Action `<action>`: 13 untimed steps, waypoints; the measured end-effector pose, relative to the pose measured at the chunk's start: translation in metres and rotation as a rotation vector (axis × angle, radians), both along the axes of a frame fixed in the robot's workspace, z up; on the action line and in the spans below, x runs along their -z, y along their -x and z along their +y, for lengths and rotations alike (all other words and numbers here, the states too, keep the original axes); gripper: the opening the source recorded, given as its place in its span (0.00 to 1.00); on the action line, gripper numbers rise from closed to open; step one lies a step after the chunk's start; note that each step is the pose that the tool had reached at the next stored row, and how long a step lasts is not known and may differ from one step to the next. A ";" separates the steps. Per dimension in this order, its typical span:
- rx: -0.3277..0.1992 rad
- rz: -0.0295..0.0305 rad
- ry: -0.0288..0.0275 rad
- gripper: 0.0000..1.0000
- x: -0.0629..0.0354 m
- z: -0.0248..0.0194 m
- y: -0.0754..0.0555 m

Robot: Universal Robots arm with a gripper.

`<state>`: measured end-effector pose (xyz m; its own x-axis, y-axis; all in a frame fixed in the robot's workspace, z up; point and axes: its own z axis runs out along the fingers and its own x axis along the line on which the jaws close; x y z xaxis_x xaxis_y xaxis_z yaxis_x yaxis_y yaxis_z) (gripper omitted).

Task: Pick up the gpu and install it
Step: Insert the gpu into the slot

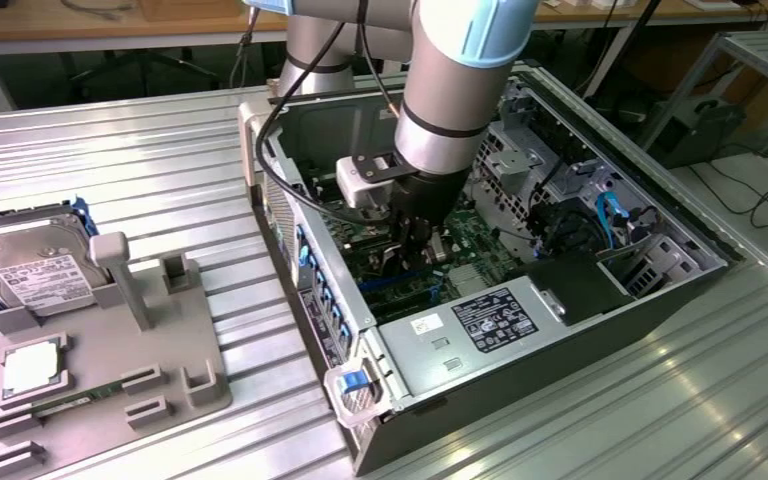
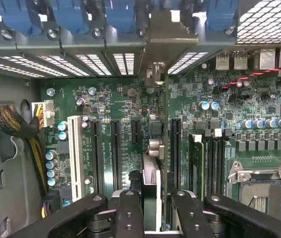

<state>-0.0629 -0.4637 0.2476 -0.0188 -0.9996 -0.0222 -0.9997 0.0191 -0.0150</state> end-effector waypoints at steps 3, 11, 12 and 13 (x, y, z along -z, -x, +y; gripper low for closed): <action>0.000 0.0001 0.0001 0.27 0.0004 0.0000 0.001; 0.000 0.0000 -0.0001 0.27 0.0011 0.0014 0.001; 0.000 0.0000 -0.0002 0.27 0.0011 0.0020 0.001; 0.000 0.0000 -0.0002 0.27 0.0011 0.0028 0.001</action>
<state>-0.0639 -0.4610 0.2465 -0.0188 -0.9996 -0.0223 -0.9997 0.0191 -0.0150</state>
